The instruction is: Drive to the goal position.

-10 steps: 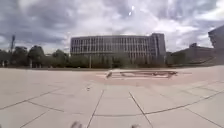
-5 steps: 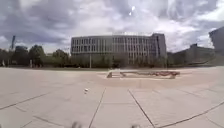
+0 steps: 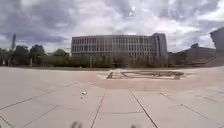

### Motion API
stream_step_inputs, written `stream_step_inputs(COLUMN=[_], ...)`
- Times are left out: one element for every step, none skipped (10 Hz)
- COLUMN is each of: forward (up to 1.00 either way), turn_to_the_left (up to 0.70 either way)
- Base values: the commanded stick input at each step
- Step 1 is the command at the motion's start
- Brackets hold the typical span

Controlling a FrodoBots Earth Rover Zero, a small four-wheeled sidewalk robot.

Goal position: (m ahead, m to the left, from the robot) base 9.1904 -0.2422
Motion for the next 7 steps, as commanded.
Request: stream_step_inputs(forward=[0.7,0.7,0.7,0.7,0.7,0.7,0.7], turn_to_the_left=[0.0,0.0,0.0,0.0,0.0,0.0,0.0])
